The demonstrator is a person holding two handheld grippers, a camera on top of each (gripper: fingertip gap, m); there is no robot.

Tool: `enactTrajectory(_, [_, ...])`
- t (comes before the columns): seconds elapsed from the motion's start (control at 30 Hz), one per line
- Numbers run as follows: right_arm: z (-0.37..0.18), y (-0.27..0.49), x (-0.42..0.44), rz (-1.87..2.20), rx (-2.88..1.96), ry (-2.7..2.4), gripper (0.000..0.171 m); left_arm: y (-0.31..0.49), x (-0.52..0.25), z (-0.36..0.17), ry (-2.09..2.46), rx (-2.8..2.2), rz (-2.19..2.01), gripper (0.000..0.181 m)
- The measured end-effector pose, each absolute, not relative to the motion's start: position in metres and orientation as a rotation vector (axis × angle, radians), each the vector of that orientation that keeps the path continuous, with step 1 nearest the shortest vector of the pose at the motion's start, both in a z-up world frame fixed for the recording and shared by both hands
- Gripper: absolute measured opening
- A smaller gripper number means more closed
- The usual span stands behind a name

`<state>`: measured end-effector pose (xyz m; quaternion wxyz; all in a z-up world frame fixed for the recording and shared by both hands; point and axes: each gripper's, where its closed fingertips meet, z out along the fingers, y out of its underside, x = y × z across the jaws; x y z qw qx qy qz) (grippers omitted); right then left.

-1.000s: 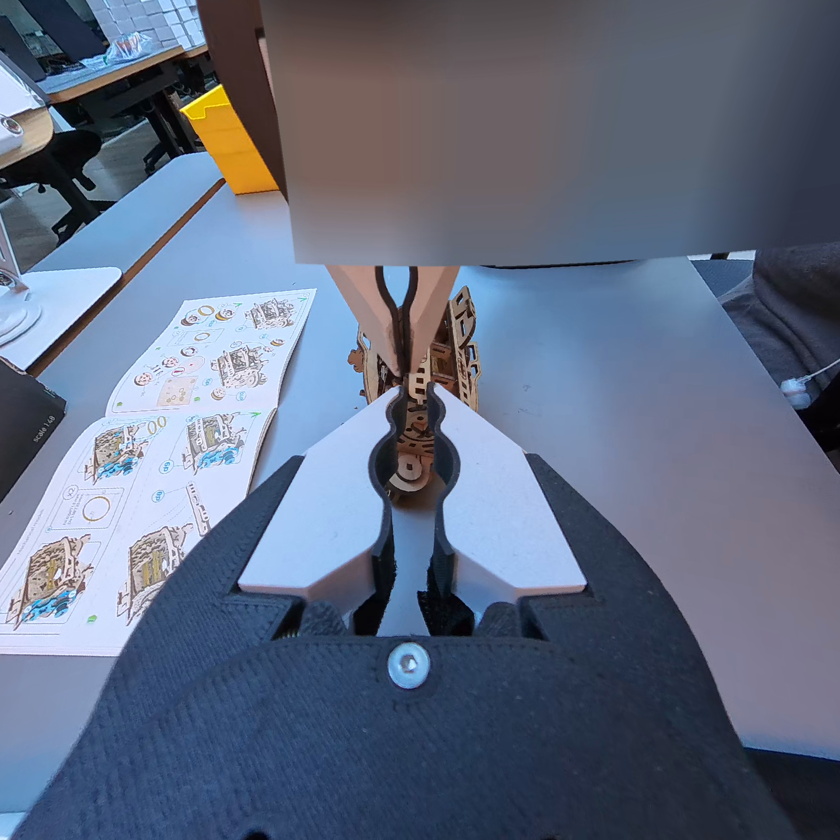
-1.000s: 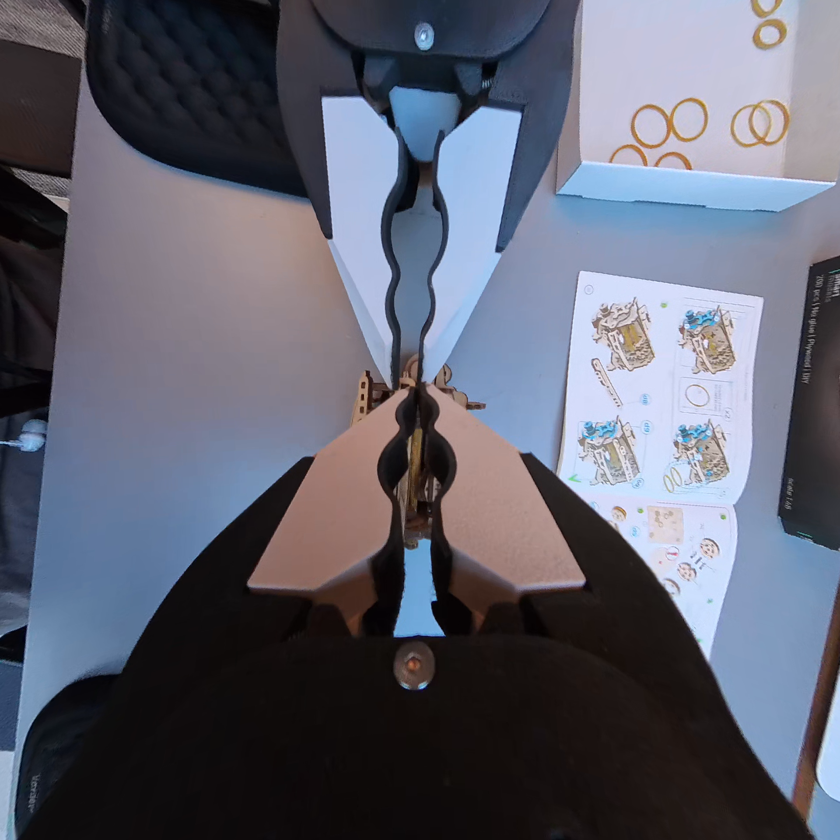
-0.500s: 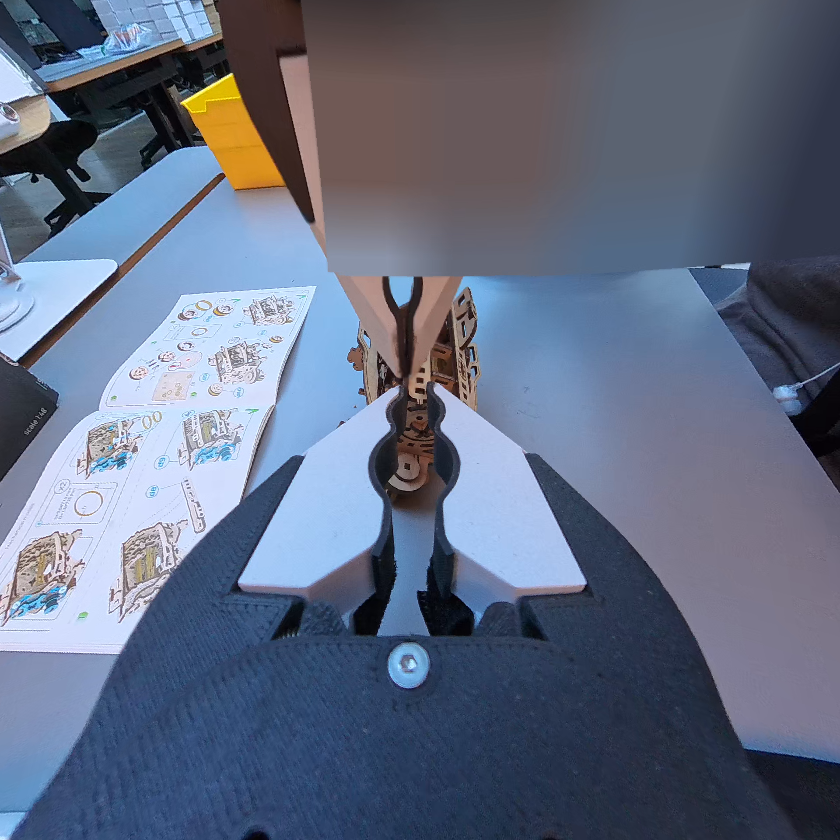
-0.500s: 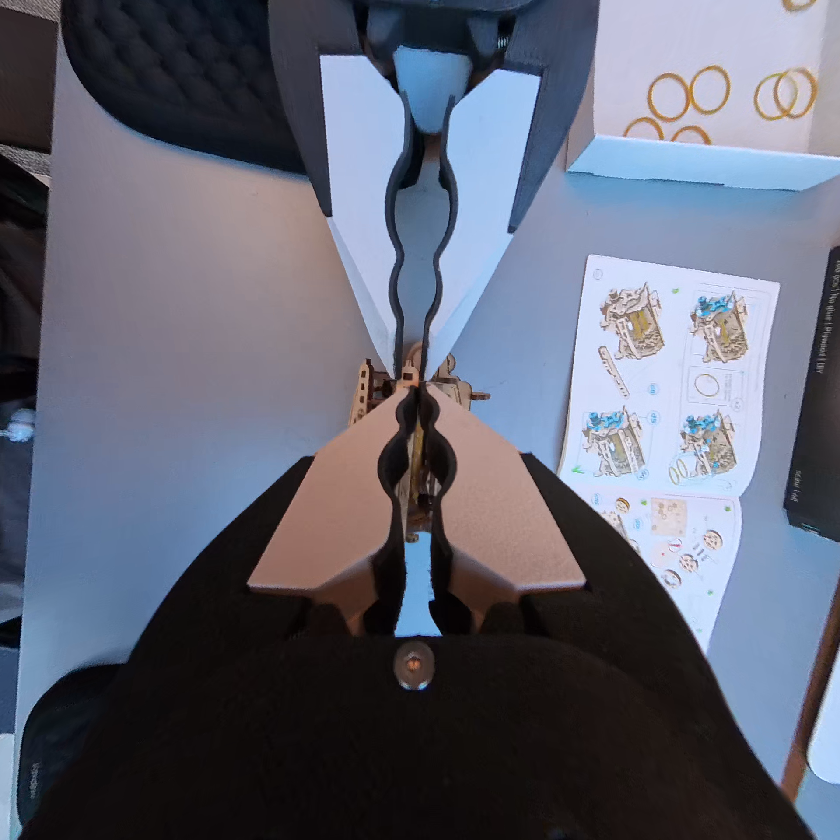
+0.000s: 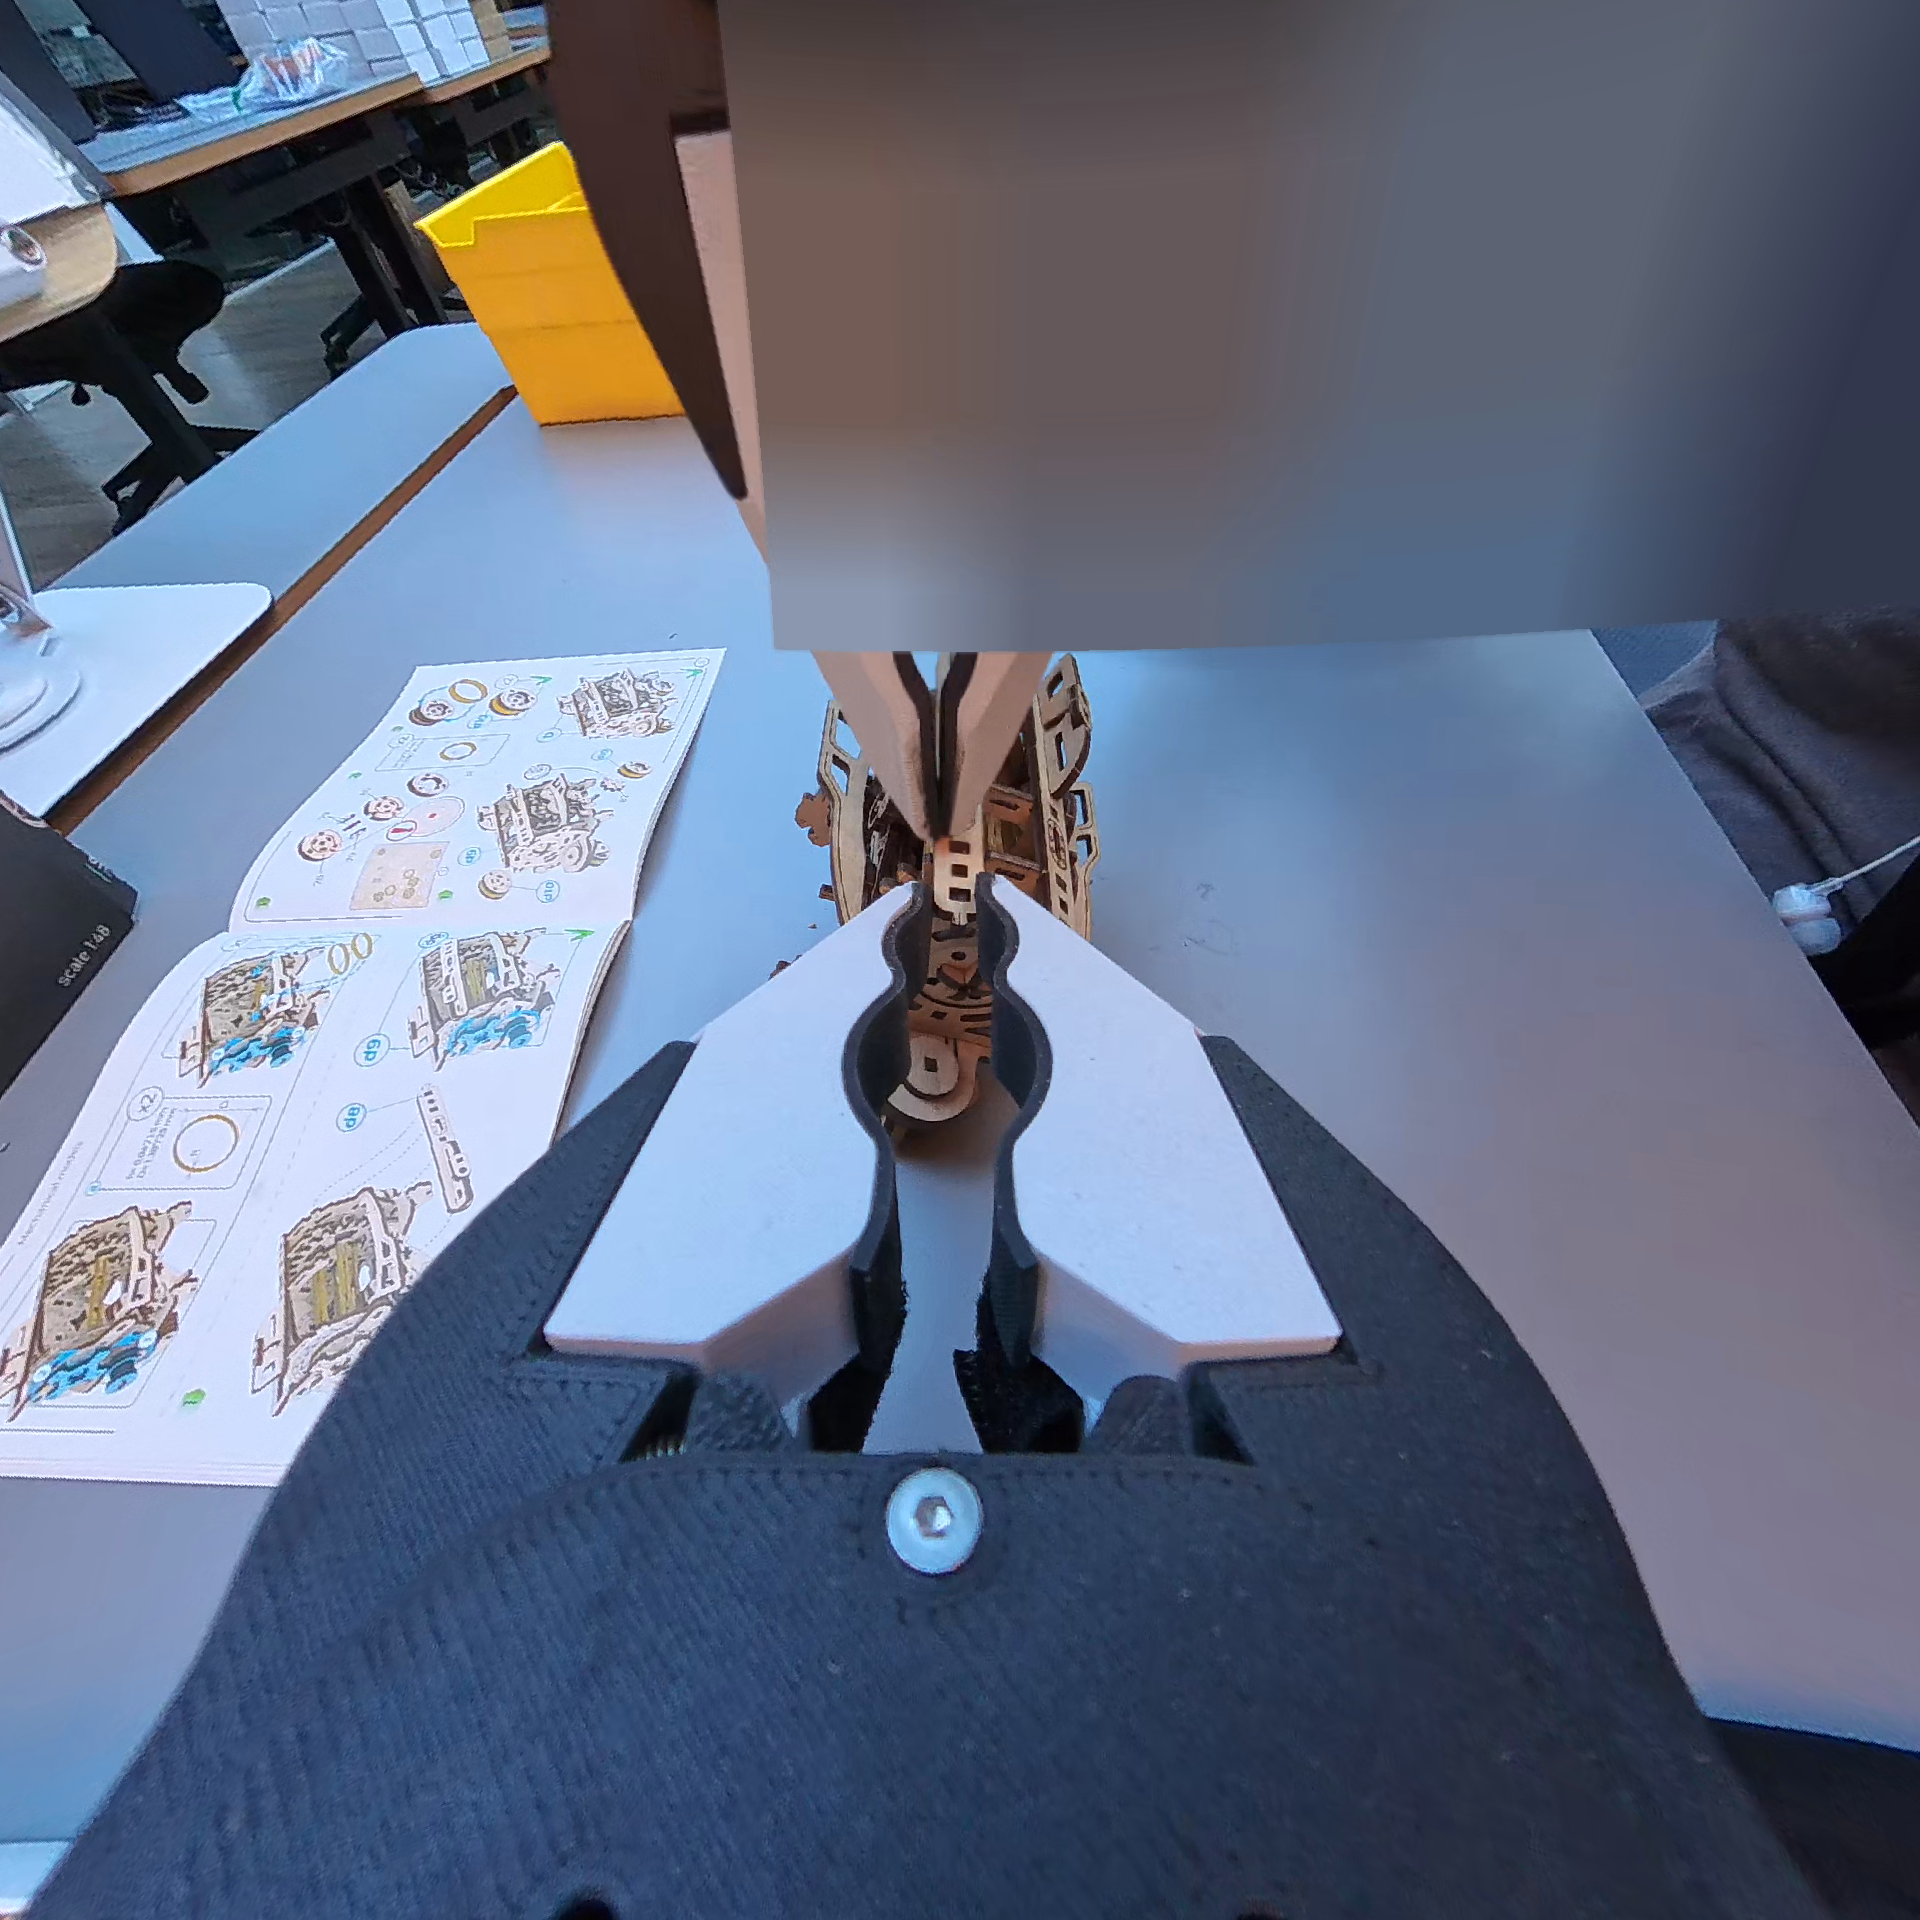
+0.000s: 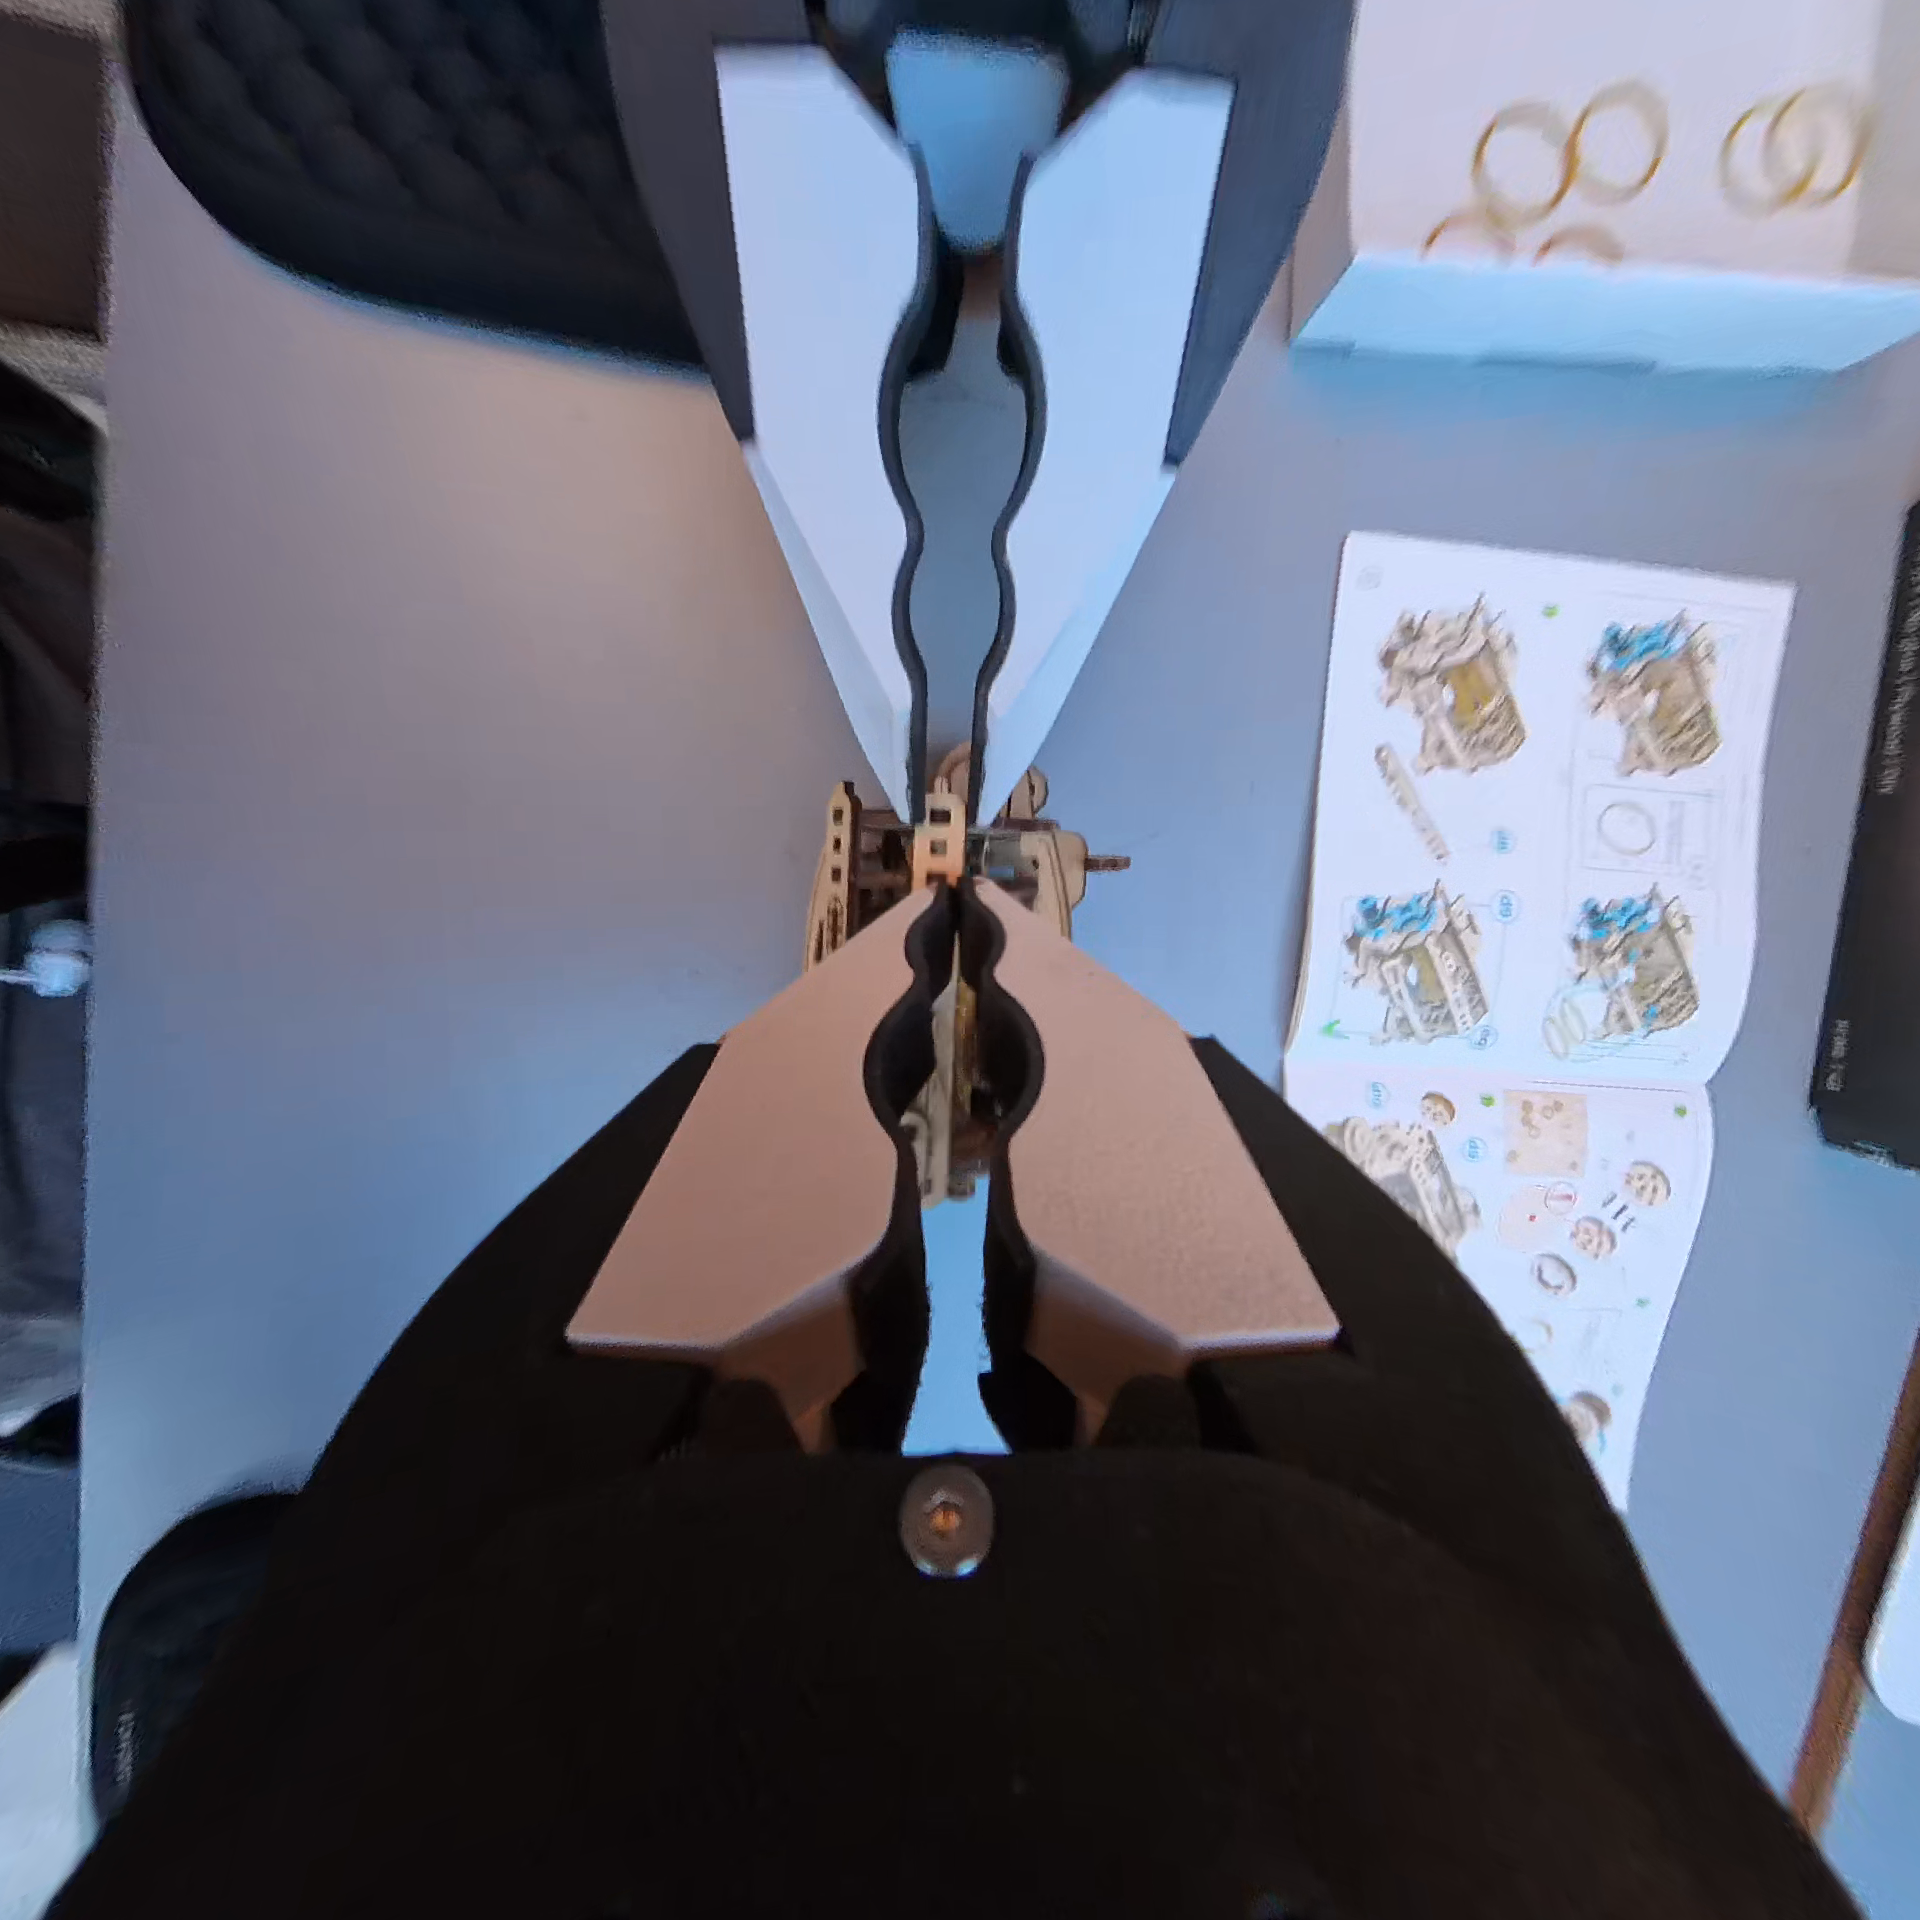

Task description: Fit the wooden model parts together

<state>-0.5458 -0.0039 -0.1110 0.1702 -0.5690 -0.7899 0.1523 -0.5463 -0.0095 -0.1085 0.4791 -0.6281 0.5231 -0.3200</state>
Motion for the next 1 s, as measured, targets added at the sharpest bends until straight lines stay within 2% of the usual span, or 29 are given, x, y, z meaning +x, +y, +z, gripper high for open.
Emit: enactTrajectory(1.0, [-0.108, 0.004, -0.547, 0.406, -1.608, -2.202, 0.000, -0.007, -0.547, -0.108, 1.249, -1.562, -0.799, 0.006])
